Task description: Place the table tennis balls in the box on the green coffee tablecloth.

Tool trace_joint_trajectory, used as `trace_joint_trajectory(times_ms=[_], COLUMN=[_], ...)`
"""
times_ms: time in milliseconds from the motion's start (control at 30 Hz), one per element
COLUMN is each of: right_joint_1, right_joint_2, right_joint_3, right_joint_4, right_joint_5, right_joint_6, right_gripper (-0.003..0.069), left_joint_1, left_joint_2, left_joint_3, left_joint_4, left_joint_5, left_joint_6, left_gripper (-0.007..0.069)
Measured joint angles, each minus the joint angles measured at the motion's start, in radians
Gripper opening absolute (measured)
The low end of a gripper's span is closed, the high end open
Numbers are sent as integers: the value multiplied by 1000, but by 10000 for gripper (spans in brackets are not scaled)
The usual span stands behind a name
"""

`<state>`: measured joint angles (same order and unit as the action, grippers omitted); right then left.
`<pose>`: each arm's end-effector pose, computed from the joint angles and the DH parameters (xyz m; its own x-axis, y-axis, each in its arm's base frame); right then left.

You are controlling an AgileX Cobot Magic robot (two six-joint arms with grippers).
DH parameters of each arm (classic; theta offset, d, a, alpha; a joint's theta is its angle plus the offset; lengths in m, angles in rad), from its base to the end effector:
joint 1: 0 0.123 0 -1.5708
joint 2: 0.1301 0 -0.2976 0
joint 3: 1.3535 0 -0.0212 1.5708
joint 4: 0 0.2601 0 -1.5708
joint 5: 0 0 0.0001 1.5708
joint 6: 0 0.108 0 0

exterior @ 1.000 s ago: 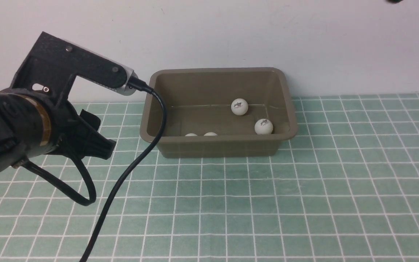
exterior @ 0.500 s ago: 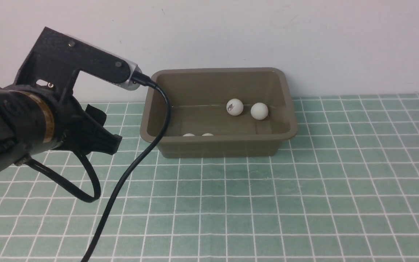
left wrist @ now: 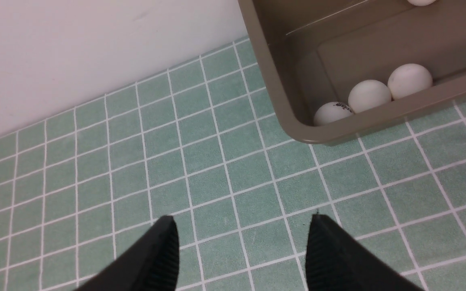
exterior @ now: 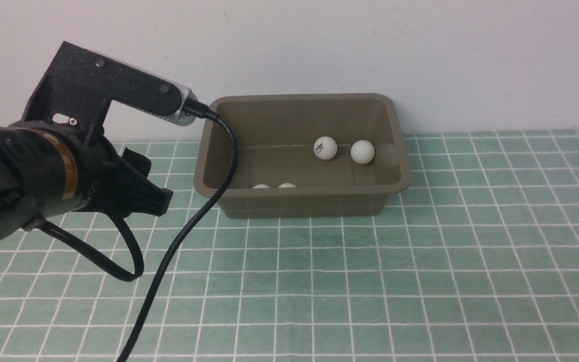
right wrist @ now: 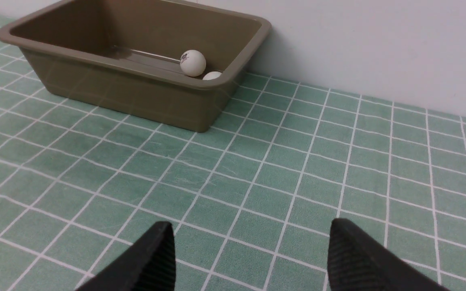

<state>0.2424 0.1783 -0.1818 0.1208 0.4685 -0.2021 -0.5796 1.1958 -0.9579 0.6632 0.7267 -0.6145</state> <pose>0.0703 0.0234 0.2184 -0.3267 -0.1775 -0.9283 -0.3210 0.9447 -0.0677 0.2413 -0.1051 0.3256 -0.5970 0.2971 -0.7452 0.2016 0.9546 0.2191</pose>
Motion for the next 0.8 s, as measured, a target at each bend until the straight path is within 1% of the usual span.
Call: trace_joint_trajectory(times_ms=[233,433,800], right_joint_1=[0,0,0], right_joint_2=[0,0,0], right_joint_3=[7,73,74], right_joint_4=[6,8,10], right_joint_5=[-2,-23,-9], right_joint_6=[0,0,0], right_gripper=[462,462,462], left_joint_1=[0,0,0], left_joint_2=[0,0,0], left_joint_3=[0,0,0], left_joint_4=[-22,-22,-22], left_joint_5=[0,0,0], left_joint_6=[-1,-1,-1], left_gripper=[384,384,384])
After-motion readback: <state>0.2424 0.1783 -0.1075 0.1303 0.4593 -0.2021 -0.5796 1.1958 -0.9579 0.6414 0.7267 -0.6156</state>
